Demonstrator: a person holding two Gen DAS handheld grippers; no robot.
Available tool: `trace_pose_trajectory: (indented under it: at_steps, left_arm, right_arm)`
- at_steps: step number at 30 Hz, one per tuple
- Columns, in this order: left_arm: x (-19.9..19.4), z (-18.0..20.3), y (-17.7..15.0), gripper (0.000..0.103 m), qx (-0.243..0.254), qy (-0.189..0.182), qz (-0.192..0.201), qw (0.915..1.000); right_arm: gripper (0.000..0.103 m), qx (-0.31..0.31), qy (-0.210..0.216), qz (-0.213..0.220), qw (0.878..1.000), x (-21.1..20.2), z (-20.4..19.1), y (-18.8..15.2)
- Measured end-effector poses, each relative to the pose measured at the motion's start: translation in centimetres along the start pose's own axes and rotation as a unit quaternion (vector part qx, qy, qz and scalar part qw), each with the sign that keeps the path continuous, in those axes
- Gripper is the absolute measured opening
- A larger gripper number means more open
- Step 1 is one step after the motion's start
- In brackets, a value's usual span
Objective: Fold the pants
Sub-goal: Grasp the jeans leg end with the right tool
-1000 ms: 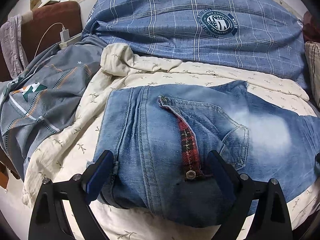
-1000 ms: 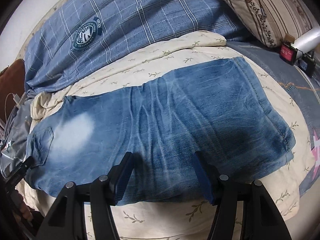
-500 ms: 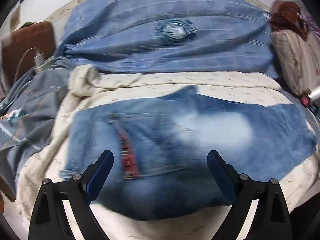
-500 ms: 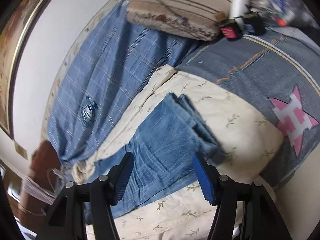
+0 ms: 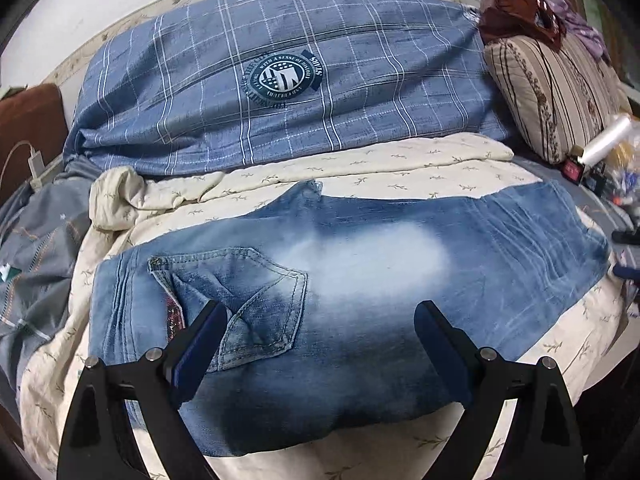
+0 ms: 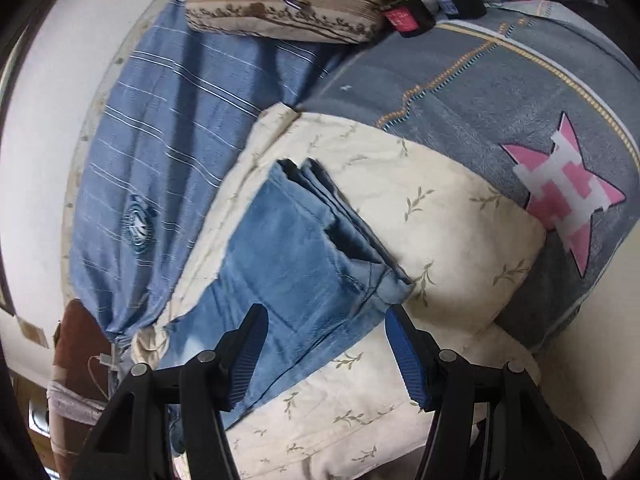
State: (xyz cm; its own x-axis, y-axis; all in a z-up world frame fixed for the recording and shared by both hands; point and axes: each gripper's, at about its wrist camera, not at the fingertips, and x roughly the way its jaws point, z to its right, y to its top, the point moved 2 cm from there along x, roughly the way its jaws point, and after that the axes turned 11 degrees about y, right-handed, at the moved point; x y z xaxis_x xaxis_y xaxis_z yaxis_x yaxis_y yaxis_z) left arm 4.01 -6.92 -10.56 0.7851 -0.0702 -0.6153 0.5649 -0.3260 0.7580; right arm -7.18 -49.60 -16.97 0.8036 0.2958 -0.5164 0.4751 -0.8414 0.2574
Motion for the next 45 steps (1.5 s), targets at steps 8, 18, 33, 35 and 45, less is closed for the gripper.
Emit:
trace_pose_trajectory:
  at_steps: [8,18,33,35,45]
  left_arm:
    - [0.4,-0.8,0.0,0.095,-0.023,-0.01,-0.014,0.9996]
    - [0.5,-1.3,-0.1,0.095,-0.037,-0.02,-0.024,0.9988]
    - [1.4,-2.1,-0.7,0.095,-0.056,-0.022,-0.052,0.9969]
    - [1.6,-2.4,-0.7,0.095,-0.066,-0.023,-0.056,0.996]
    - [1.5,-3.3,-0.4,0.095,-0.079,-0.029,-0.051,0.9951]
  right_arm:
    - [0.064,0.023,-0.021,0.006,1.0,1.4,1.0,0.4]
    - [0.05,0.03,-0.04,0.046,0.998,1.9,1.3,1.1]
    - [0.028,-0.06,-0.062,0.08,0.993,1.2,-1.7,0.7]
    - [0.028,-0.076,-0.065,0.084,0.991,1.0,-2.5,0.5]
    - [0.027,-0.184,-0.072,0.089,0.976,0.9,-9.6,-1.7]
